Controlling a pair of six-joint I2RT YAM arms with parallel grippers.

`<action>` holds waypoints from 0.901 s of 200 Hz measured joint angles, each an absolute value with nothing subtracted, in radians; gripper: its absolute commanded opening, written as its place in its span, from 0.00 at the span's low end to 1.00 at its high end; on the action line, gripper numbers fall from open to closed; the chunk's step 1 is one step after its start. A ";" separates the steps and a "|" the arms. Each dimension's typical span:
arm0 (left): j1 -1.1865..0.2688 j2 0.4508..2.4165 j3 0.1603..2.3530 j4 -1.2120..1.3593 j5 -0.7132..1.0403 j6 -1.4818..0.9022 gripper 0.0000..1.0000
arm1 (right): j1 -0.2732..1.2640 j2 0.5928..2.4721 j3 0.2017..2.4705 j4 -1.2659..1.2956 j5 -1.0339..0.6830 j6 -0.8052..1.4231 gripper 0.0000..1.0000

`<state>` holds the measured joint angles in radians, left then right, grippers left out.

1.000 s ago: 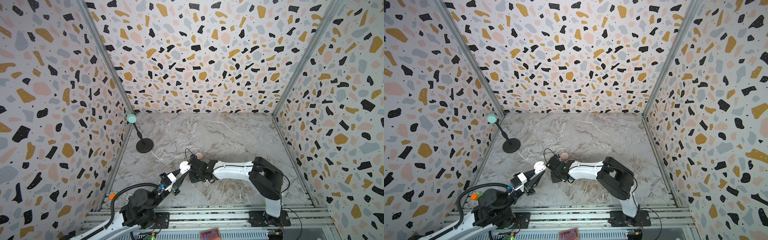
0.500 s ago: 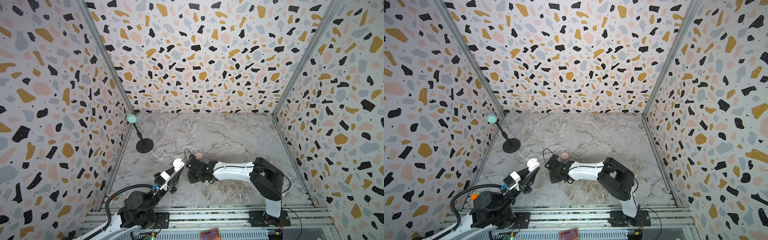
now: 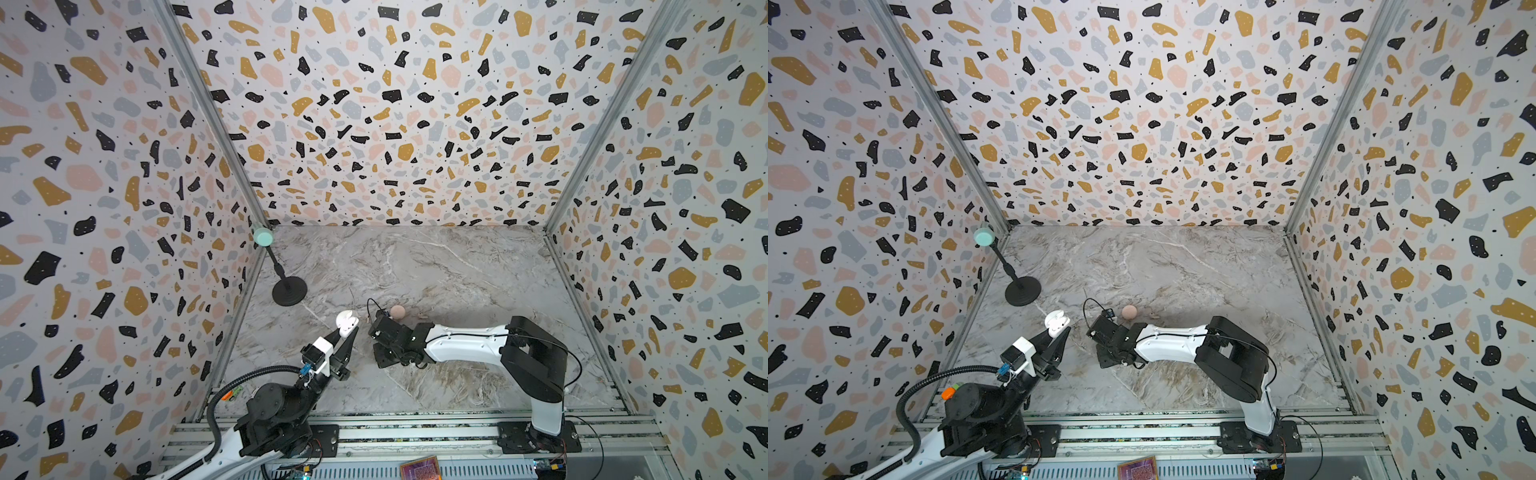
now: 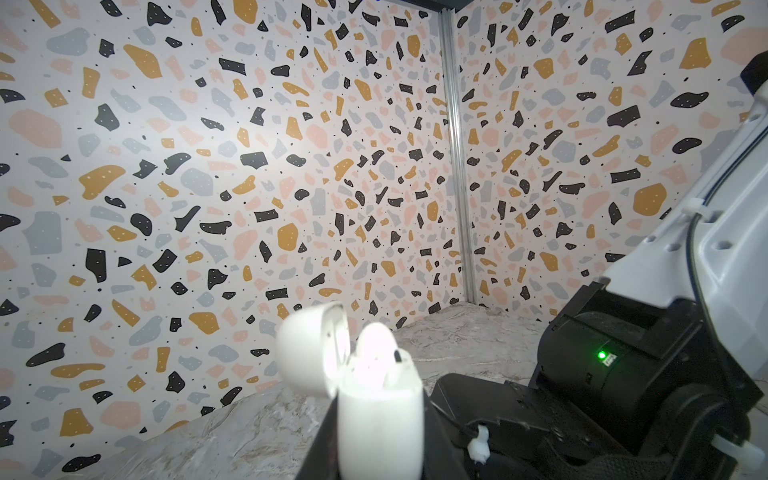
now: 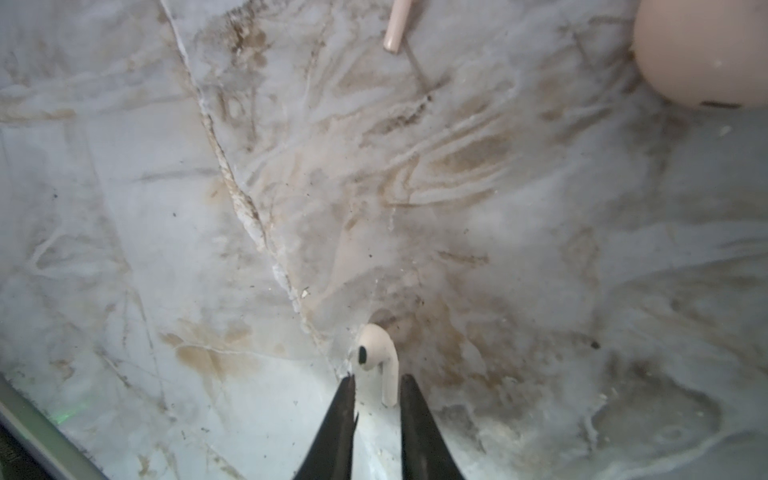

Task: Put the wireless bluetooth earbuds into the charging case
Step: 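Lower the open right gripper around the second white earbud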

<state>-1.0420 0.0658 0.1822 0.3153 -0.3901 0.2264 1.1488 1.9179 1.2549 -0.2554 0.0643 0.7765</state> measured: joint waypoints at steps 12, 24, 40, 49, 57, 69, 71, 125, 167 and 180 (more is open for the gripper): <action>-1.042 0.062 0.182 0.315 -0.399 0.227 0.00 | 1.151 1.918 1.268 -0.255 0.065 0.776 0.20; -1.042 0.060 0.182 0.315 -0.403 0.228 0.00 | 1.151 1.918 1.279 -0.256 0.068 0.776 0.20; -1.042 0.060 0.182 0.315 -0.405 0.229 0.00 | 1.154 1.918 1.288 -0.255 0.074 0.776 0.20; -1.042 0.060 0.182 0.315 -0.406 0.229 0.00 | 1.155 1.919 1.292 -0.258 0.076 0.776 0.20; -1.042 0.060 0.182 0.315 -0.406 0.229 0.00 | 1.155 1.923 1.298 -0.261 0.077 0.776 0.20; -1.042 0.060 0.182 0.315 -0.406 0.229 0.00 | 1.156 1.931 1.305 -0.262 0.079 0.776 0.20; -1.042 0.060 0.182 0.315 -0.406 0.229 0.00 | 1.156 1.933 1.306 -0.263 0.080 0.776 0.20; -1.042 0.060 0.182 0.315 -0.406 0.229 0.00 | 1.157 1.981 1.325 -0.284 0.084 0.773 0.20; -1.042 0.060 0.182 0.315 -0.406 0.229 0.00 | 1.158 2.000 1.338 -0.290 0.094 0.769 0.16; -1.042 0.061 0.182 0.315 -0.406 0.229 0.00 | 1.158 2.000 1.344 -0.293 0.098 0.768 0.16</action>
